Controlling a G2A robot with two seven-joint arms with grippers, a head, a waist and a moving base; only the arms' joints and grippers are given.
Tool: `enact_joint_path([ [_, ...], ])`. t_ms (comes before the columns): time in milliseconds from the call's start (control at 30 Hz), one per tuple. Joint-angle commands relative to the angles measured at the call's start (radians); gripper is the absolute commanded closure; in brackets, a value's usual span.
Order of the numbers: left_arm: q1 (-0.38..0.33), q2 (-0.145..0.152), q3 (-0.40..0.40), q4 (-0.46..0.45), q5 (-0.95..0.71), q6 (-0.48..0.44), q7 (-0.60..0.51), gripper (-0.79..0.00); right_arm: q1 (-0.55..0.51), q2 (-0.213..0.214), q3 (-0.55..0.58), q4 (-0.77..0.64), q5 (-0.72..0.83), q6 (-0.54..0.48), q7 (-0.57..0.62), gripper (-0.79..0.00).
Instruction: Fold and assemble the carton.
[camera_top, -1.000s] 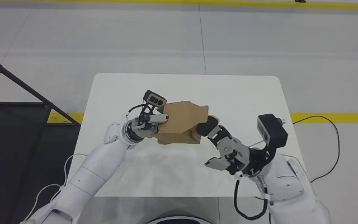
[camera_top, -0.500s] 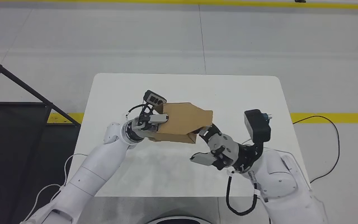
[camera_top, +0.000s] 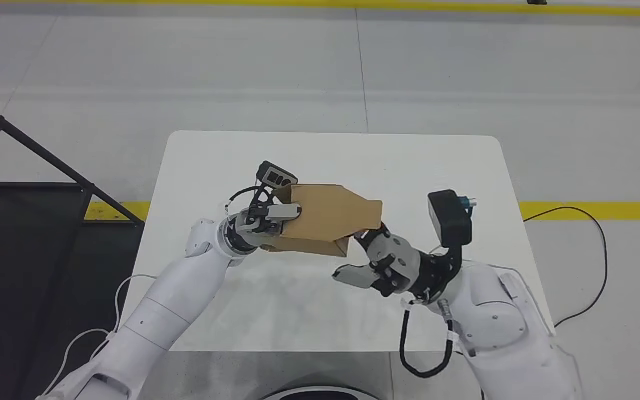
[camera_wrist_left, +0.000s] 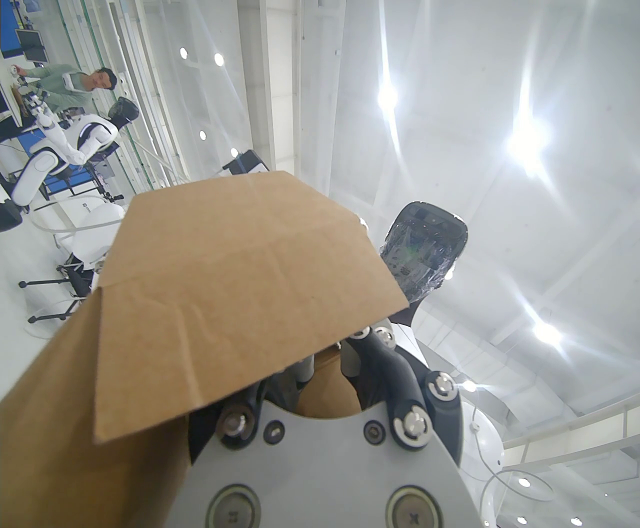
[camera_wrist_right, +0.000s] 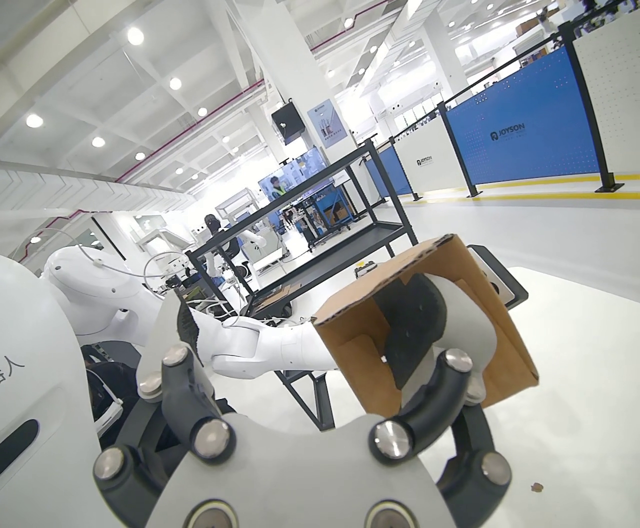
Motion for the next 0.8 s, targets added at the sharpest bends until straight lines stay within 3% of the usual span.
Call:
enact_joint_path([
  [0,0.000,0.000,0.000,0.000,0.000,0.000,0.000,0.000,0.002,0.000,-0.002,0.002,0.001,0.002,0.002,-0.785],
  [400,0.000,0.000,0.000,0.000,0.000,0.000,0.000,0.000,-0.038,0.008,0.054,-0.044,0.061,0.026,0.016,-0.785],
  [767,0.000,0.000,0.000,0.000,0.000,0.000,0.000,0.000,-0.090,0.023,0.150,-0.114,0.183,0.174,0.085,-0.785],
])
